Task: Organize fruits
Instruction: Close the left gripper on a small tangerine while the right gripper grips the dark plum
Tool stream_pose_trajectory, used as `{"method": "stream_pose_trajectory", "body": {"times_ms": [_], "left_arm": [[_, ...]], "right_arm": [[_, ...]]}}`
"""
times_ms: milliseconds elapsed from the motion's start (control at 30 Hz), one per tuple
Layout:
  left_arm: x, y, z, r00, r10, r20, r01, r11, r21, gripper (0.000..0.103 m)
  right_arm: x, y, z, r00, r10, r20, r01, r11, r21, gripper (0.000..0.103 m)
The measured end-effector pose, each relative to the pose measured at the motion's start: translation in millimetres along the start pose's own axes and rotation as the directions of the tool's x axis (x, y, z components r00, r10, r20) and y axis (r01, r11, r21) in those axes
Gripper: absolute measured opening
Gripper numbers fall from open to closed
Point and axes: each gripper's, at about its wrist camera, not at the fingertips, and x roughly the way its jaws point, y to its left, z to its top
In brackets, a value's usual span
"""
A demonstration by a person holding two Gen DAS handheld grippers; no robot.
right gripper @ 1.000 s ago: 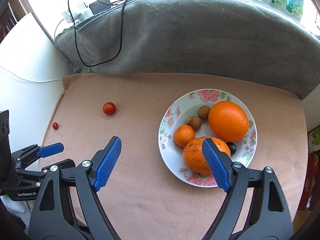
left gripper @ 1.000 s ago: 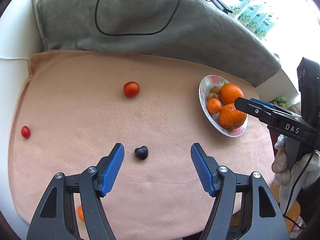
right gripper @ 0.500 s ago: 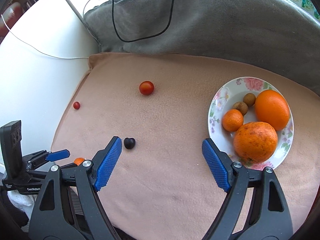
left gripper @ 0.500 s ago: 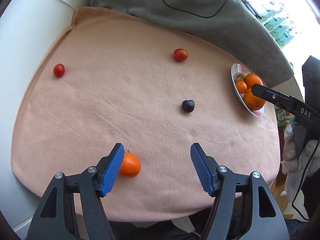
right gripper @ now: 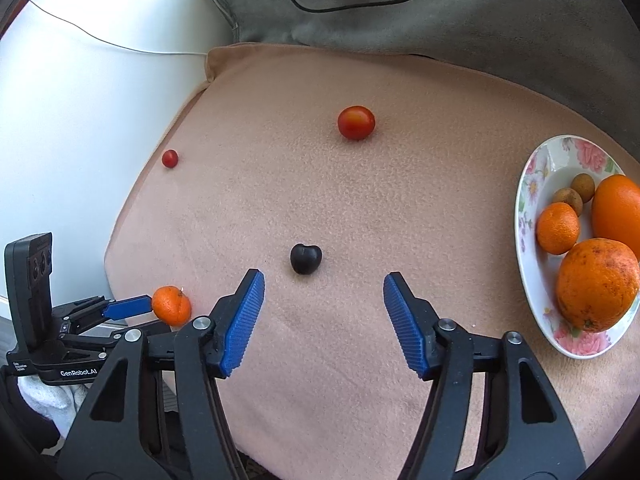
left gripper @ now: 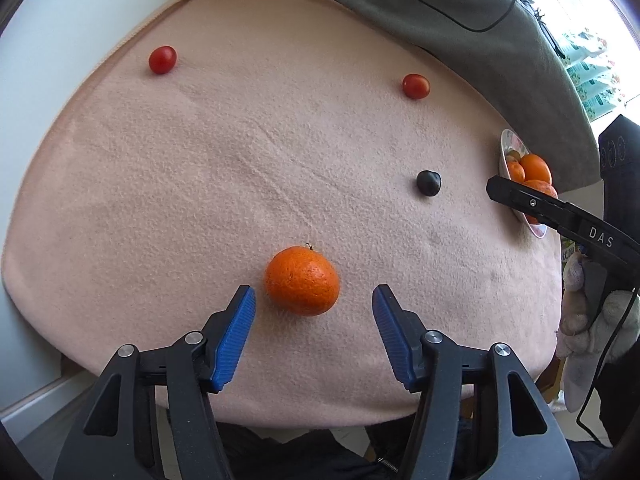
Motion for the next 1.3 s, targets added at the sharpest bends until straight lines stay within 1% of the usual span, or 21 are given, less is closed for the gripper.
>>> {"method": "stream_pose_trajectory", "body": {"times_ms": [67,133,200,400,533,567,600,667,833,900,967,1067,1300], "left_arm": [[3,-2,2,1.000,0.004,-0.002,-0.004,1.000,0.007,0.057],[6,-2,3,1.000,0.007,-0.006,-0.007,1.000,0.016,0.055],[9,-2,3,1.000,0.011,-0.011,-0.011,1.000,0.018,0.053],[13,1,7,1.000,0.007,-0.017,-0.007,1.000,0.009,0.048],[15,1,8,1.000,0.008,-0.021,-0.007,1.000,0.012,0.044],[16,2,8,1.000,0.007,-0.023,-0.007,1.000,0.008,0.042],[17,3,8,1.000,0.006,-0.025,-0.006,1.000,0.004,0.041],[18,5,9,1.000,0.006,-0.027,-0.006,1.000,-0.005,0.040],[18,8,10,1.000,-0.006,-0.022,0.006,1.000,-0.012,0.040],[18,7,10,1.000,-0.007,-0.018,0.007,1.000,-0.007,0.040],[18,7,9,1.000,-0.007,-0.015,0.007,1.000,-0.002,0.039],[16,8,8,1.000,-0.010,-0.011,0.010,1.000,-0.001,0.039],[15,9,9,1.000,-0.016,-0.004,0.016,1.000,-0.011,0.039]], "right_arm": [[8,4,2,1.000,0.000,-0.013,0.000,1.000,-0.013,0.062],[17,8,4,1.000,0.010,-0.028,-0.010,1.000,-0.022,0.058],[25,11,7,0.999,0.006,-0.046,-0.008,0.999,-0.034,0.052],[47,16,11,0.996,-0.011,-0.087,0.006,0.998,-0.062,0.047],[55,17,12,0.994,-0.024,-0.103,0.017,0.997,-0.070,0.045],[57,17,12,0.994,-0.024,-0.104,0.017,0.998,-0.068,0.044],[58,16,12,0.994,-0.021,-0.106,0.014,0.998,-0.065,0.041],[59,15,12,0.994,-0.021,-0.107,0.014,0.998,-0.063,0.039],[63,17,14,0.994,-0.025,-0.106,0.018,0.998,-0.068,0.037],[63,17,15,0.994,-0.023,-0.107,0.016,0.997,-0.069,0.032],[64,17,16,0.993,-0.029,-0.110,0.021,0.997,-0.076,0.031],[67,18,17,0.993,-0.034,-0.112,0.024,0.996,-0.085,0.025],[63,21,15,0.994,-0.041,-0.097,0.031,0.994,-0.105,0.024]]}}
